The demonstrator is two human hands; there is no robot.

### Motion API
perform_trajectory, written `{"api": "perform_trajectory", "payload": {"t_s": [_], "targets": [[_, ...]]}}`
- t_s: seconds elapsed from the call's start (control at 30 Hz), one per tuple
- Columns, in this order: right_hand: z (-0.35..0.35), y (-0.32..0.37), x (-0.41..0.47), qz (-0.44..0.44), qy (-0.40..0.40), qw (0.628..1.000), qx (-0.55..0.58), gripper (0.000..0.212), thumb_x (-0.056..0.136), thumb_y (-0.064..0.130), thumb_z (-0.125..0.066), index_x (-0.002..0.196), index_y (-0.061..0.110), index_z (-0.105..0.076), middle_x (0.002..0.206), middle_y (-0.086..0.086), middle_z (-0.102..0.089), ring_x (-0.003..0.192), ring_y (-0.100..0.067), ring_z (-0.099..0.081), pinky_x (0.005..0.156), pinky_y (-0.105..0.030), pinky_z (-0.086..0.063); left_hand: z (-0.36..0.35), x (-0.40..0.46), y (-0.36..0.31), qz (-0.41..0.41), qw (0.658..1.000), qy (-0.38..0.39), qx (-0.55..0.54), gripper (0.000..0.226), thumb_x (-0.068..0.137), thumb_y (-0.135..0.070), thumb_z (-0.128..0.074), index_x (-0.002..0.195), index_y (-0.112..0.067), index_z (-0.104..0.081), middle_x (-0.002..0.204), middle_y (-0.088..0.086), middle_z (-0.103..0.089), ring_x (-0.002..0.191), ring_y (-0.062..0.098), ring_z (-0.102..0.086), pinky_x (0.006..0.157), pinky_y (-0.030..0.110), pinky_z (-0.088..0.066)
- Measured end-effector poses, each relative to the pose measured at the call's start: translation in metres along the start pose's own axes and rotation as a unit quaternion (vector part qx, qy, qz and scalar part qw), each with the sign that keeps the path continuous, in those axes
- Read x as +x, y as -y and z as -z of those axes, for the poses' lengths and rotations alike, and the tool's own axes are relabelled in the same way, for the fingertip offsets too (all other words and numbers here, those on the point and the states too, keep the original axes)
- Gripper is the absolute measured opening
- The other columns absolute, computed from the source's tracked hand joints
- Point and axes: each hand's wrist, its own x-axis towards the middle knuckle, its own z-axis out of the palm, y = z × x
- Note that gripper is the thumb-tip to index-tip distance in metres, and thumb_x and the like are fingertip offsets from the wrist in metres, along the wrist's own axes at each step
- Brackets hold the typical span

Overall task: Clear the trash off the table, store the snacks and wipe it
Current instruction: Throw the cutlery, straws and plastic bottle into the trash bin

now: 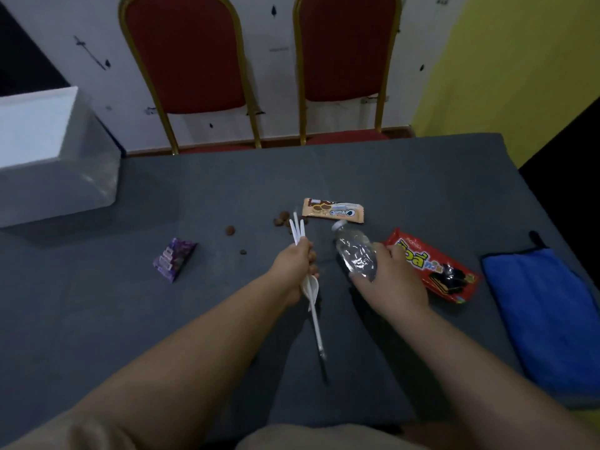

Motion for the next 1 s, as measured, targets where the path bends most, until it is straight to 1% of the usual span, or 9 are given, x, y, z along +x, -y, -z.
{"api": "perform_trajectory", "payload": {"t_s": [0.1, 0.2, 0.37, 0.5, 0.63, 0.73, 0.87, 0.93, 1.0], "targets": [[0.009, 0.017, 0.009, -0.031, 0.054, 0.987, 0.147, 0.046, 0.08, 0.048, -0.062, 0.116, 0.021, -0.055, 0.114, 0.0, -0.052, 0.094, -0.019, -0.057, 0.075, -0.031, -0.047, 0.01, 0.002, -0.004, -0.014, 0.999, -0.032, -0.033, 0.021, 0.098, -0.018, -0.037, 0.077, -0.017, -0.043, 0.058, -0.003, -0.034, 0.047, 0.01, -0.026, 0.049, 0.023, -0.029], [0.007, 0.038, 0.013, -0.048, 0.093, 0.949, 0.298, 0.022, 0.079, 0.041, -0.067, 0.092, 0.023, -0.064, 0.085, 0.005, -0.066, 0.075, -0.013, -0.062, 0.066, -0.028, -0.05, 0.03, -0.004, -0.011, -0.02, 0.992, -0.072, -0.104, 0.019, 0.095, -0.013, -0.038, 0.078, -0.017, -0.044, 0.056, -0.004, -0.032, 0.039, 0.009, -0.026, 0.045, 0.022, -0.028], [-0.013, 0.095, 0.003, -0.058, 0.164, 0.883, 0.435, 0.017, 0.082, 0.033, -0.067, 0.084, 0.016, -0.066, 0.071, -0.003, -0.065, 0.056, -0.016, -0.059, 0.055, -0.031, -0.051, 0.092, -0.03, -0.022, -0.05, 0.967, -0.116, -0.22, 0.021, 0.093, -0.014, -0.03, 0.078, -0.015, -0.043, 0.05, -0.004, -0.033, 0.03, 0.008, -0.026, 0.037, 0.016, -0.026], [-0.03, 0.161, -0.024, 0.002, 0.191, 0.874, 0.448, 0.017, 0.083, 0.031, -0.066, 0.075, 0.015, -0.065, 0.066, -0.005, -0.062, 0.058, -0.021, -0.057, 0.059, -0.038, -0.052, 0.158, -0.065, -0.028, -0.085, 0.938, -0.142, -0.304, 0.025, 0.092, -0.015, -0.024, 0.078, -0.014, -0.044, 0.052, -0.003, -0.032, 0.032, 0.009, -0.025, 0.037, 0.016, -0.025], [-0.048, 0.231, -0.062, 0.053, 0.225, 0.857, 0.461, 0.016, 0.085, 0.025, -0.064, 0.073, 0.015, -0.066, 0.064, -0.006, -0.061, 0.056, -0.02, -0.057, 0.053, -0.03, -0.048, 0.224, -0.098, -0.032, -0.114, 0.924, -0.165, -0.326, 0.026, 0.09, -0.011, -0.022, 0.074, -0.016, -0.042, 0.045, -0.004, -0.034, 0.03, 0.01, -0.025, 0.042, 0.02, -0.024], [-0.074, 0.291, -0.102, 0.067, 0.259, 0.841, 0.47, 0.016, 0.085, 0.026, -0.064, 0.073, 0.016, -0.066, 0.067, -0.007, -0.063, 0.064, -0.024, -0.06, 0.064, -0.041, -0.052, 0.294, -0.125, -0.029, -0.127, 0.916, -0.2, -0.322, 0.027, 0.089, -0.009, -0.023, 0.075, -0.016, -0.044, 0.043, -0.006, -0.035, 0.03, 0.009, -0.027, 0.048, 0.024, -0.024], [-0.115, 0.363, -0.157, 0.084, 0.294, 0.833, 0.461, 0.015, 0.086, 0.024, -0.063, 0.074, 0.015, -0.064, 0.071, -0.011, -0.062, 0.06, -0.022, -0.061, 0.054, -0.031, -0.051, 0.385, -0.162, -0.019, -0.156, 0.905, -0.229, -0.322, 0.023, 0.089, -0.007, -0.027, 0.077, -0.016, -0.044, 0.052, -0.004, -0.035, 0.032, 0.01, -0.028, 0.048, 0.024, -0.027], [-0.135, 0.398, -0.184, 0.085, 0.309, 0.829, 0.458, 0.016, 0.086, 0.026, -0.064, 0.073, 0.015, -0.064, 0.07, -0.012, -0.062, 0.059, -0.023, -0.059, 0.056, -0.032, -0.049, 0.427, -0.183, -0.014, -0.17, 0.895, -0.243, -0.333, 0.022, 0.09, -0.007, -0.029, 0.078, -0.016, -0.044, 0.056, -0.003, -0.035, 0.034, 0.01, -0.028, 0.047, 0.024, -0.028], [-0.149, 0.427, -0.204, 0.079, 0.321, 0.828, 0.454, 0.018, 0.087, 0.027, -0.063, 0.074, 0.015, -0.063, 0.065, -0.01, -0.062, 0.051, -0.019, -0.059, 0.052, -0.027, -0.049, 0.46, -0.2, -0.011, -0.181, 0.884, -0.257, -0.345, 0.021, 0.091, -0.008, -0.03, 0.079, -0.015, -0.045, 0.056, -0.003, -0.035, 0.037, 0.01, -0.028, 0.047, 0.024, -0.028]]}}
